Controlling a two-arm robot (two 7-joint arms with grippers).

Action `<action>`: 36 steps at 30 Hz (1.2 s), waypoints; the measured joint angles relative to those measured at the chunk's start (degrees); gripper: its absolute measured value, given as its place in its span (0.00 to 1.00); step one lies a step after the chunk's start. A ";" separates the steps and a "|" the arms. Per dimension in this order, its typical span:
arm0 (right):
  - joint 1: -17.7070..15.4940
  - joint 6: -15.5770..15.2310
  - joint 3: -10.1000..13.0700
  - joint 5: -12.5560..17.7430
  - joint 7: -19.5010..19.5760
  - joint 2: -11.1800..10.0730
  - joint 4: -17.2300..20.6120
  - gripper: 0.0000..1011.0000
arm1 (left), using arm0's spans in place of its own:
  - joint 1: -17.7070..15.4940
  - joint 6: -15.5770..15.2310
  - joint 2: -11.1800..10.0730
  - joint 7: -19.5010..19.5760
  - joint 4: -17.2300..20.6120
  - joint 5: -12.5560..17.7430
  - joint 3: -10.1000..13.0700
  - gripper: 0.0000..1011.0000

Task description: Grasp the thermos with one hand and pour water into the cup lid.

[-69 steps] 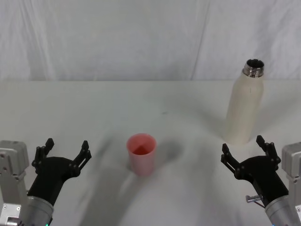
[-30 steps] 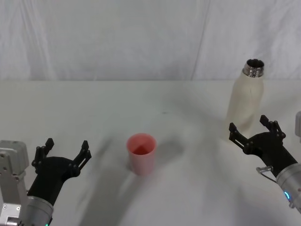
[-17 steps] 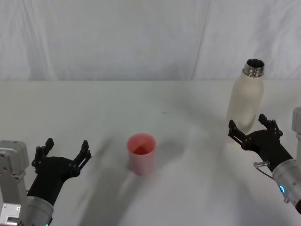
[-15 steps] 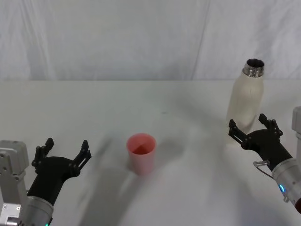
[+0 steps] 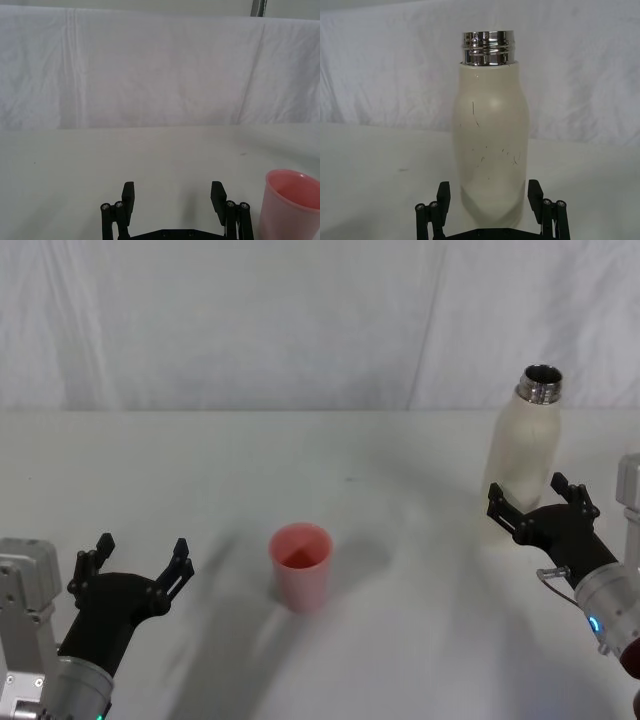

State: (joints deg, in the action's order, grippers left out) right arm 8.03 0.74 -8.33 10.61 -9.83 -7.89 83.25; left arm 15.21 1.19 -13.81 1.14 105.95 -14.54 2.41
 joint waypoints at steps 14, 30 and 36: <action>3.07 0.11 -0.17 -0.29 -0.08 0.51 -4.06 0.99 | 0.00 0.00 0.00 0.00 0.00 0.00 0.00 0.99; 5.68 0.48 -1.00 -0.48 -0.71 1.29 -7.74 0.99 | 0.00 0.00 0.00 0.00 0.00 0.00 0.00 0.99; 6.45 0.65 -1.25 -0.79 -0.65 1.51 -8.85 0.99 | 0.00 0.00 0.00 0.00 0.00 0.00 0.00 0.99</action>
State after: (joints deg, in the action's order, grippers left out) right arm 14.48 1.39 -9.58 9.82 -10.47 -6.39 74.41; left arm 15.21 1.19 -13.81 1.14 105.95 -14.54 2.42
